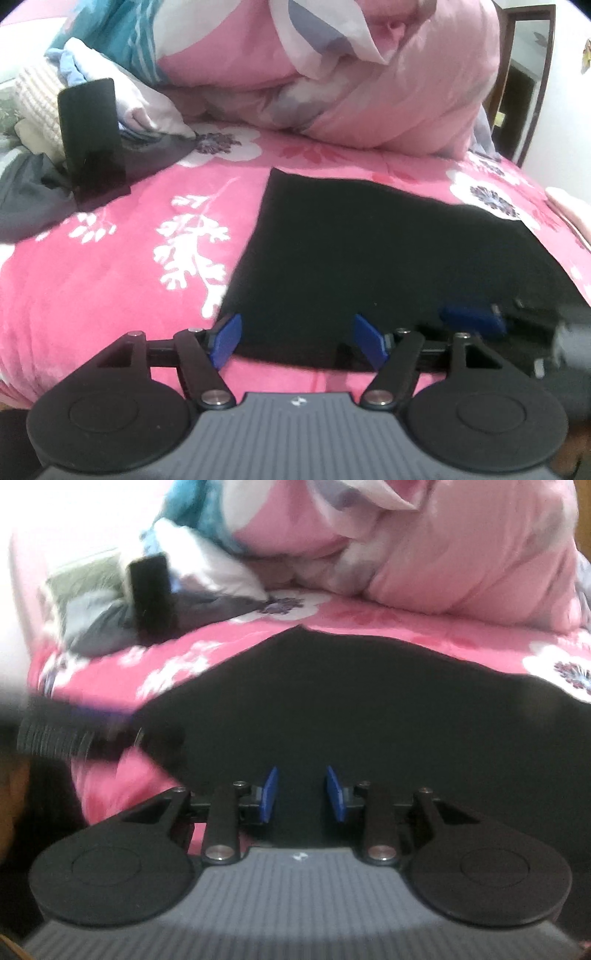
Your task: Fold clothes
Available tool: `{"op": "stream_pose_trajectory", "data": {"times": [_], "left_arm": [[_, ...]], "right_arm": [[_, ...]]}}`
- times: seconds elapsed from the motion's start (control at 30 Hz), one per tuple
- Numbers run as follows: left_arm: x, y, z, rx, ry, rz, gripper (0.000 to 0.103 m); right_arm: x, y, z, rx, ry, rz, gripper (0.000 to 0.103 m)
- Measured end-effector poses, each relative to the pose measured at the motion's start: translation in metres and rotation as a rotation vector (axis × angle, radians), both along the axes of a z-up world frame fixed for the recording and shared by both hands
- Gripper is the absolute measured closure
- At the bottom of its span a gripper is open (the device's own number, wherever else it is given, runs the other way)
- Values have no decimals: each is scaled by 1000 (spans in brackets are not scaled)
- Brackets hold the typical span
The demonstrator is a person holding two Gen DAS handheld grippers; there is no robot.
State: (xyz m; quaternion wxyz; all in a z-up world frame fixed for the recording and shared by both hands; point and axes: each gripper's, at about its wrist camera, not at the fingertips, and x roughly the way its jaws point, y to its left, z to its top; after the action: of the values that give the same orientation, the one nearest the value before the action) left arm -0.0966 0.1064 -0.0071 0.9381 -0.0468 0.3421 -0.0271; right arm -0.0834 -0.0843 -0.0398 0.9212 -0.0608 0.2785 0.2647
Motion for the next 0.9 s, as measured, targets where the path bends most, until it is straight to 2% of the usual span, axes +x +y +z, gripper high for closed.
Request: {"op": "stream_pose_trajectory", "data": {"times": [0.07, 0.13, 0.23, 0.33, 0.5, 0.57, 0.6, 0.63, 0.9], "left_arm": [[5, 2, 2, 10, -6, 1, 31], [11, 2, 4, 11, -2, -2, 30], [18, -1, 8, -15, -4, -18, 29], [26, -9, 14, -10, -25, -41, 19], [52, -35, 16, 75, 0, -97, 15], [62, -46, 12, 100, 7, -119, 12], [66, -50, 10, 110, 8, -128, 11], [69, -55, 8, 121, 5, -133, 9], [89, -72, -2, 171, 30, -126, 6]], "right_arm": [[-23, 1, 0, -28, -41, 47, 71], [-38, -3, 2, -33, -44, 91, 57], [-44, -16, 12, -36, -30, 105, 56], [-37, -37, 30, -5, -51, 37, 54], [4, -73, 49, 56, -50, -204, 43], [18, -83, 49, 66, -38, -288, 30], [23, -86, 48, 69, -33, -308, 19], [28, -88, 47, 72, -29, -329, 16], [76, -77, 35, -3, 48, -406, 11]]}}
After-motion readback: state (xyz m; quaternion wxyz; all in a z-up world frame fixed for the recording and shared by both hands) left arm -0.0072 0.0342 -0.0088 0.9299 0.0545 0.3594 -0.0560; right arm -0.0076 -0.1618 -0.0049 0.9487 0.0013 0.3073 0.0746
